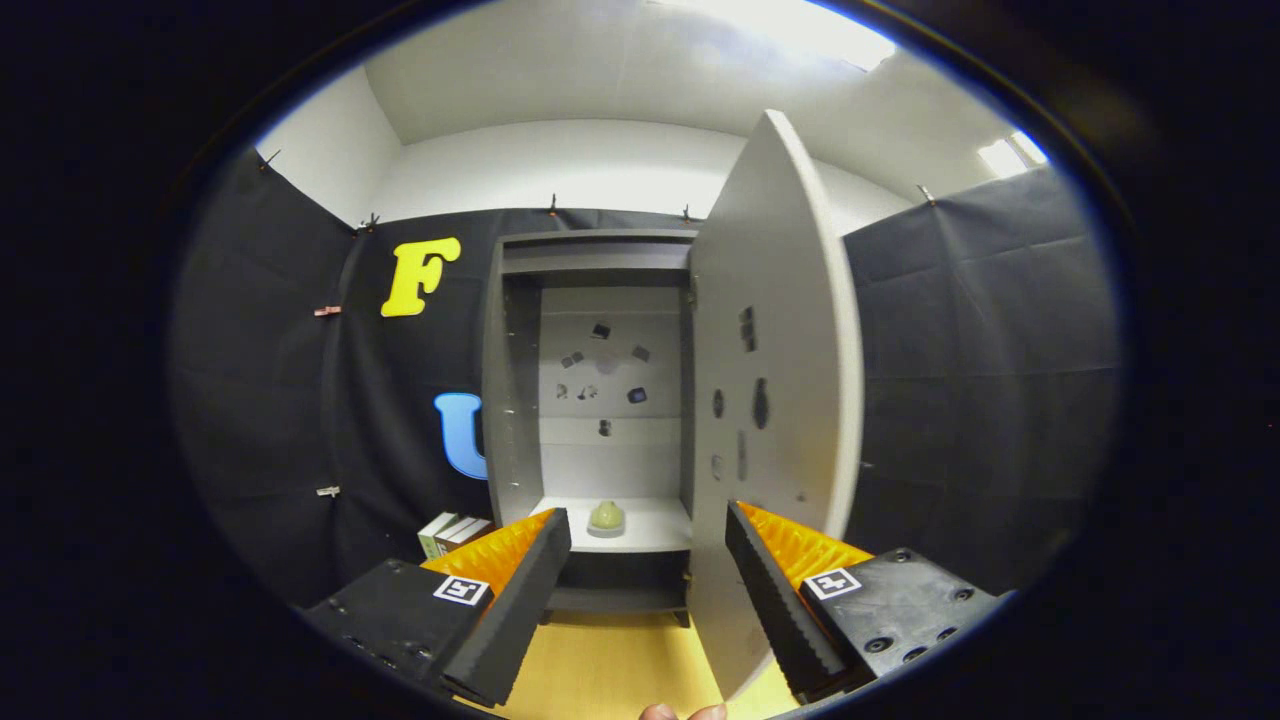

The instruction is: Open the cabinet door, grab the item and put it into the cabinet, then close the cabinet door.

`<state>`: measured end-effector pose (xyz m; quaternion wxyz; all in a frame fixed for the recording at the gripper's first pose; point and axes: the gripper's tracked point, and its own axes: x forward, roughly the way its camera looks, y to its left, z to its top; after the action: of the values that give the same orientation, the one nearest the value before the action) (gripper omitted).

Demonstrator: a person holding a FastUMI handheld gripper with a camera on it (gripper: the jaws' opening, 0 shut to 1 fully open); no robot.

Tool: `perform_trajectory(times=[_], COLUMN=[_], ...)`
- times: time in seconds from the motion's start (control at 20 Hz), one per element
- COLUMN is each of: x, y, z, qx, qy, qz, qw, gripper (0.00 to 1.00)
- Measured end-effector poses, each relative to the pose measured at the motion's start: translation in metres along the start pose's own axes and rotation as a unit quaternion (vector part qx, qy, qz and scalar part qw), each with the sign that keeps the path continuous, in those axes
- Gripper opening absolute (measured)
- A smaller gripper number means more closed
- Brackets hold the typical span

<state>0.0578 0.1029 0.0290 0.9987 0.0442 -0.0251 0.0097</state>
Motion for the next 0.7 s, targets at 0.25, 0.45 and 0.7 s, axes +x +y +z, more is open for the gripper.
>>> perform_trajectory(times=[0.25,0.45,0.7], x=[-0.025,-0.02,0.013], y=[-0.08,-0.137,-0.189], z=[-0.006,-0.024,-0.049], qx=[-0.008,-0.013,-0.006], qy=[0.009,0.022,0.043], qz=[-0.071,-0.116,-0.134], qw=[0.997,0.993,0.99], gripper=[0.98,0.98,0.98])
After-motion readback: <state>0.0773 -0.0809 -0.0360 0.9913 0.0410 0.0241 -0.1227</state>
